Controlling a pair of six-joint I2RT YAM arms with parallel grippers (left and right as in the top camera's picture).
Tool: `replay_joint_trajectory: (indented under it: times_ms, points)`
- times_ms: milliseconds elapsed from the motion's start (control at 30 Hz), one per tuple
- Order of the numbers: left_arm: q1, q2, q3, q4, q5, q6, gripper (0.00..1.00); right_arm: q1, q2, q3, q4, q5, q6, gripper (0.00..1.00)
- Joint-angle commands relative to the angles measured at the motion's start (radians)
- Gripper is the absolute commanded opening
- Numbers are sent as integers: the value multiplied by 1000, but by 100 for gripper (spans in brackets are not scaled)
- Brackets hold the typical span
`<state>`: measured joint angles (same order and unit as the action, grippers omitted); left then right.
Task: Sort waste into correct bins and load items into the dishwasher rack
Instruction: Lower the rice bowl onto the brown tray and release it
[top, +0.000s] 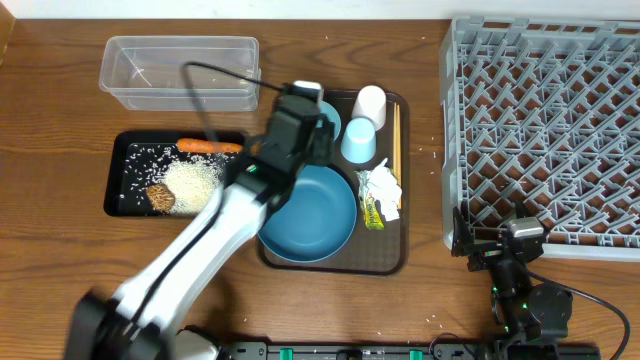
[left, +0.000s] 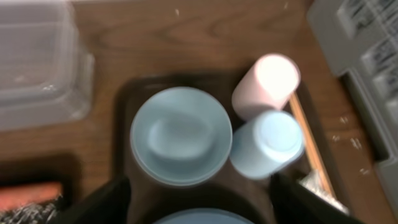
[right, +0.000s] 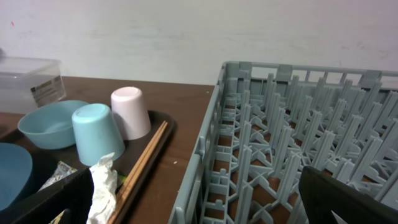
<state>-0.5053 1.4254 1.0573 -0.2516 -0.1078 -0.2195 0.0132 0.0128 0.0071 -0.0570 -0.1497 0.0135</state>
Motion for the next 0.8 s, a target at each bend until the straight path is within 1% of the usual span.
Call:
replay_joint_trajectory:
  times_ms: [0, 67, 100, 133, 233, 367, 433, 567, 700, 767]
  points:
    - [2, -131, 19, -114, -9, -6, 83, -14, 1, -2, -3, -5, -11, 99]
    - [2, -202, 18, -195, -8, -13, 90, -14, 1, -2, -3, -5, -11, 99]
    - [2, -236, 18, -232, 5, -35, 97, -14, 1, -2, -3, -5, -11, 99]
    - [2, -261, 18, -262, 35, -60, 98, -14, 1, -2, -3, -5, -11, 99]
    - [2, -323, 18, -325, 201, -150, 98, -14, 0, -2, -3, -5, -11, 99]
    - [2, -323, 18, -331, 344, -189, 98, -14, 1, -2, -3, -5, -11, 99]
    - [-10, -296, 18, -333, 371, -227, 98, -14, 1, -2, -3, -5, -11, 99]
    - [-67, -185, 19, -343, 433, -259, 98, -14, 1, -2, -3, -5, -11, 99]
    - [-123, -19, 45, -352, 464, -277, 98, -14, 1, -2, -3, -5, -11, 99]
    - [-150, 62, 85, -387, 467, -276, 98, -14, 1, -2, -3, -5, -11, 99]
